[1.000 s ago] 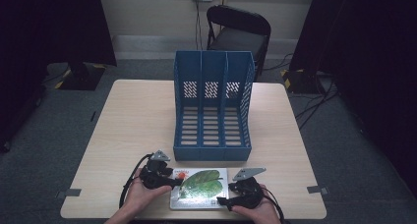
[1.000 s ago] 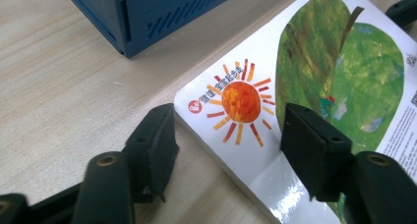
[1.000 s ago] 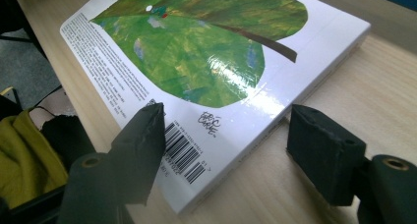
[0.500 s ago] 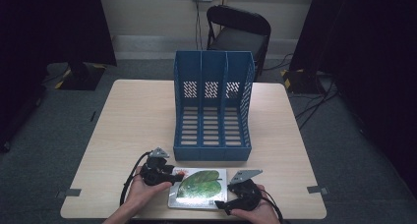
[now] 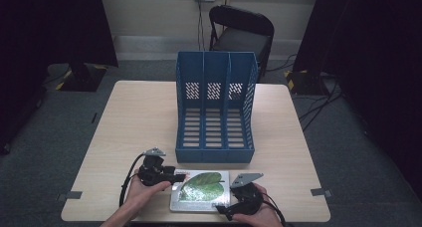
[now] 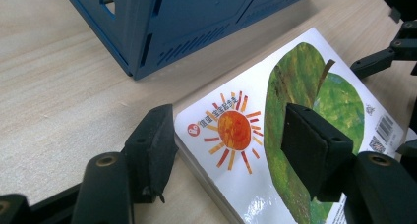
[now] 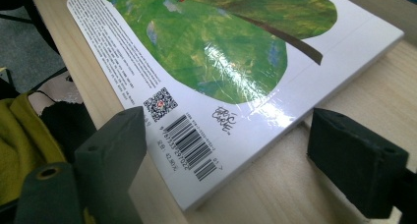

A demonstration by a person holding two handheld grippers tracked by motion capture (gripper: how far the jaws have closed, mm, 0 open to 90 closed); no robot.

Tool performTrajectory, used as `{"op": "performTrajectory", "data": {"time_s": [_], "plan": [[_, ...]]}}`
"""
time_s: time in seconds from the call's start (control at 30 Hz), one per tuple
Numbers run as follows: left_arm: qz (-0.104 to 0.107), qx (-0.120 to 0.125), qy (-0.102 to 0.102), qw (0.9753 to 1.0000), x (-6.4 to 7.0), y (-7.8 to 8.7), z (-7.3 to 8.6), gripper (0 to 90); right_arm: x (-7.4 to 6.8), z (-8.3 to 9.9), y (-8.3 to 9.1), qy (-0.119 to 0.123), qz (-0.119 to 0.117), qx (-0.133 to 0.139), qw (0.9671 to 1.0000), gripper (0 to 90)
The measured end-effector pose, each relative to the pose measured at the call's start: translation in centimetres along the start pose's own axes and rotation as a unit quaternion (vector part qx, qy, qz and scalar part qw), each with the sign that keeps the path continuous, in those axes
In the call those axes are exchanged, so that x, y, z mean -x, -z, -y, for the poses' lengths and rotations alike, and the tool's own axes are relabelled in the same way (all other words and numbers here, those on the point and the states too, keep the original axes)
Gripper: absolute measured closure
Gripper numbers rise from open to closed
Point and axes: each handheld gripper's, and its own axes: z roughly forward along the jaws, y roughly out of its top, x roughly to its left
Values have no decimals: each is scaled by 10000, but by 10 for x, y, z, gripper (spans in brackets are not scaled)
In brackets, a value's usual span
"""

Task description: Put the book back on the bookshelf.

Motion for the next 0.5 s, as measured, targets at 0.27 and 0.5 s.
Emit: {"op": "performTrajectory", "data": {"time_s": [0.27,0.5], "plan": [[231,283,142,9992,0,7,-2,374,-3,1,1,74,23,-63,9999,130],[322,394,77,9987,3,8,-6,363,-11,7,1,269,170,-89,9995,91]]}}
